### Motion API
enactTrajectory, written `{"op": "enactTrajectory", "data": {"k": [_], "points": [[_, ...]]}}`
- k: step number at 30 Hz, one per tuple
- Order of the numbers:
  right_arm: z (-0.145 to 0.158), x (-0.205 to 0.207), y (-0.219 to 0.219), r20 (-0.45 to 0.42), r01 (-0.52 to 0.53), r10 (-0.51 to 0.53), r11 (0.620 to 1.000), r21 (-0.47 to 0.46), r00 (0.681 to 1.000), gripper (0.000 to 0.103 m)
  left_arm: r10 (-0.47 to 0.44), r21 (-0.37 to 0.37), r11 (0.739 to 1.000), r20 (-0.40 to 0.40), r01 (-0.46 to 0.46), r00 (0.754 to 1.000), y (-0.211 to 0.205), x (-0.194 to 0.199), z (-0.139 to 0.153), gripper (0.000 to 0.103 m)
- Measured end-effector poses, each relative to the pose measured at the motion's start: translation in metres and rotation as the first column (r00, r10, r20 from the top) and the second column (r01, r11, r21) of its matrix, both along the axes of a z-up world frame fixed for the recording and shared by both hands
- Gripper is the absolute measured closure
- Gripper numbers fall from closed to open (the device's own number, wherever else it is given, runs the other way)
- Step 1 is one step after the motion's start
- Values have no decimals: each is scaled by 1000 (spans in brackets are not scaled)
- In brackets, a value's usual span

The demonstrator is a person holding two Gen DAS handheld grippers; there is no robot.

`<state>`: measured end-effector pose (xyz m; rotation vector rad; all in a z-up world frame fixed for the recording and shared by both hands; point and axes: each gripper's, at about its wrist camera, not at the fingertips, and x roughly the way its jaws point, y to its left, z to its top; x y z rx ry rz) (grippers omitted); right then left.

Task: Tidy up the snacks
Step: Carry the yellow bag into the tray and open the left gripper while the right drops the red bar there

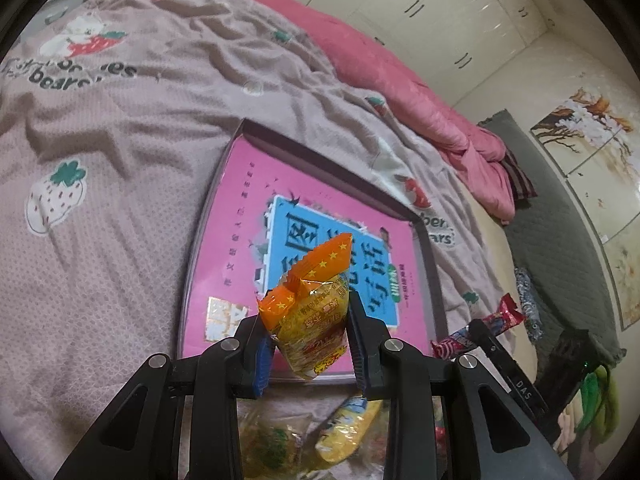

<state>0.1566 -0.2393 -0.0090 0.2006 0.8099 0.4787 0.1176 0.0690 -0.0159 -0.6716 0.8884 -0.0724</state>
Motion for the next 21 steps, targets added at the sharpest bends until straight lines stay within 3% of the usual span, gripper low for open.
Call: {"op": "enactTrajectory", "data": {"k": [10,21], "points": [[-19,7,19,-37,-36,32,993,-115,999,83,-12,21,1000,-30,12,999,-4,7,-12,70],[-30,19,10,-76,4,-9,997,-72,997,82,-19,58,998,-34,21,999,-7,12,-15,69]]}}
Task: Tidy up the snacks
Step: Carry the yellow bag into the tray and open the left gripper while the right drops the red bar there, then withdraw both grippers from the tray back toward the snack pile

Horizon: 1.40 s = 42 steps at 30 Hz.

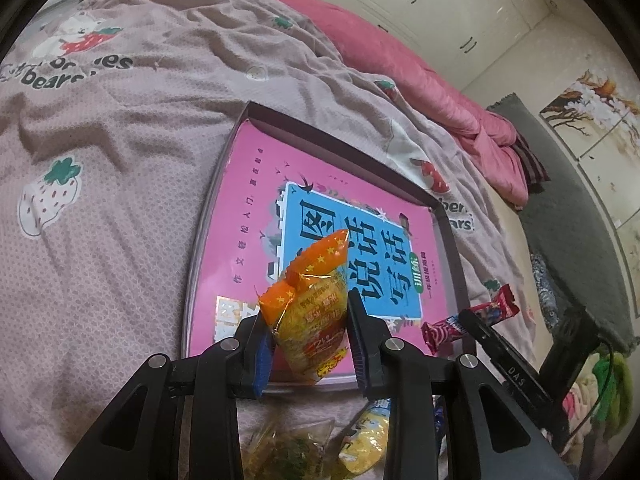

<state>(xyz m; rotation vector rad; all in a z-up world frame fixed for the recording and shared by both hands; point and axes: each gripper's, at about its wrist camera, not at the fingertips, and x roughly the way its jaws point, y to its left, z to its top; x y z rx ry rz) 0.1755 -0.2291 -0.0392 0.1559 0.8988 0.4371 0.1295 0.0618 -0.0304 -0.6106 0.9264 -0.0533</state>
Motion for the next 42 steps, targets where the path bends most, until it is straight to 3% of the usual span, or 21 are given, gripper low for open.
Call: {"op": "enactTrajectory", "data": {"k": [7,12,14,17,23,31,42], "points": [[-4,7,0,1,13,-13,999,37,1000,82,-2,27,1000,1,2,1000,0,0,0,68],[-8,10,-2,-17,33,-33,999,37,999,67,8,38,999,-1,-7,1000,2,0,-1,65],[-7,9,-3,-14,36,-36,998,43,999,65,13,39,999,-5,-13,1000,4,0,-2,63],[-4,7,-2,2,47,-47,999,19,999,52,22,39,999,-10,-21,1000,7,-1,-3,61],[0,3,9,33,7,-6,1000,-13,999,43,34,47,998,-25,-32,999,9,-1,-5,55],[-10,-5,40,19,-108,110,991,-75,994,39,13,57,998,-29,-11,999,4,-1,-6,44],[2,-4,20,52,-33,35,999,-41,998,37,-4,61,998,-16,5,1000,3,-5,0,43]]}}
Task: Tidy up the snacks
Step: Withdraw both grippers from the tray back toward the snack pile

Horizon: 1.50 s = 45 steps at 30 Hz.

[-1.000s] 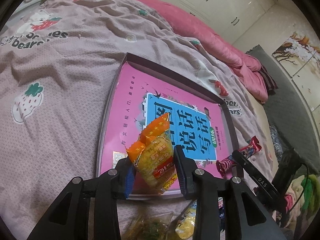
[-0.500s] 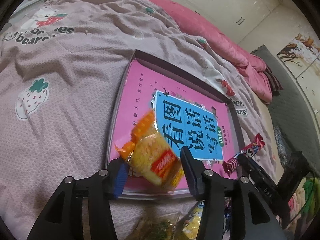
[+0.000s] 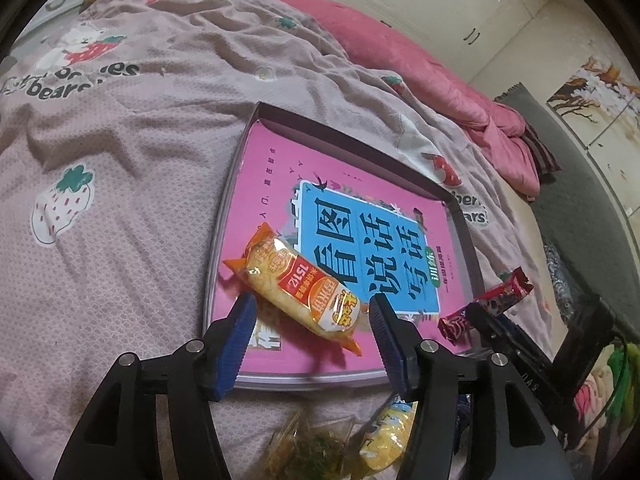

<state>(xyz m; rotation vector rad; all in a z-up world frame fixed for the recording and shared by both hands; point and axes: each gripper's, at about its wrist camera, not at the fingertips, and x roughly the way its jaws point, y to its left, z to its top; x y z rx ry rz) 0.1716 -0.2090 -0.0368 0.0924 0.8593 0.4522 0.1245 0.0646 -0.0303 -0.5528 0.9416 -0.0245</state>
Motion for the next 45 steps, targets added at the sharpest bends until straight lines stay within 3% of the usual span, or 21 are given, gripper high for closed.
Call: {"op": "enactTrajectory", "data": {"k": [8,14,22,25,45], "points": [[18,-14,-25,28,70,-71,997,45,997,37,-8,3,1000,11,8,1000,0,-4,6,42],[27,-30,-35,5,57,-58,990,128,998,37,-26,6,1000,29,26,999,-4,-9,14,42],[38,-40,-24,60,16,-21,996,92,998,37,-50,34,998,54,49,997,-9,-16,26,38],[41,-44,-23,80,13,-19,997,77,997,37,-63,46,997,70,60,996,-11,-19,32,30],[47,-58,-12,113,-28,23,999,39,993,37,-116,95,989,63,110,991,-9,-50,43,29]]}}
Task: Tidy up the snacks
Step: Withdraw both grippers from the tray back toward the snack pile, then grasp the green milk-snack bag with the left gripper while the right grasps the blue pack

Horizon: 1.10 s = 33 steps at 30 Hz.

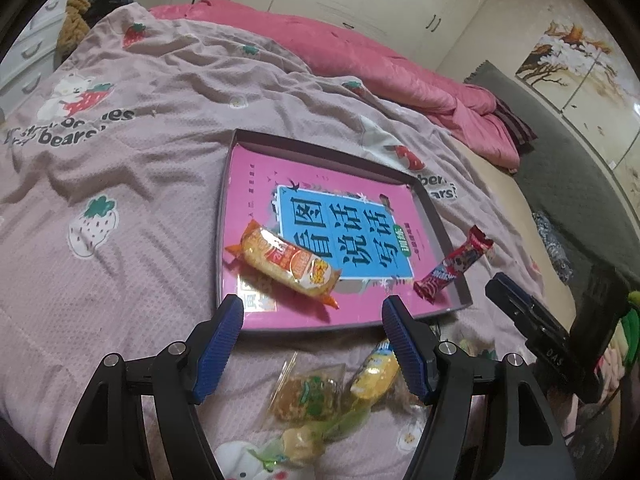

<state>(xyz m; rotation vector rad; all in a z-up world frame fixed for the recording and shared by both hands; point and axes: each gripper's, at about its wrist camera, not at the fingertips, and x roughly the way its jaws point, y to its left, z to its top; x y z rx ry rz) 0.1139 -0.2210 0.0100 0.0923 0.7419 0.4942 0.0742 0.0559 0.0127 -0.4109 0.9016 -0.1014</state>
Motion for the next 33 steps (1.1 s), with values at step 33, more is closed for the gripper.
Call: {"op": "enactTrajectory", "data": {"k": [33], "points": [[-2,-35,1,-37,-5,3,997,-71,999,37,-211,67,972,-164,225,963,-30,-49,-28,29]]}}
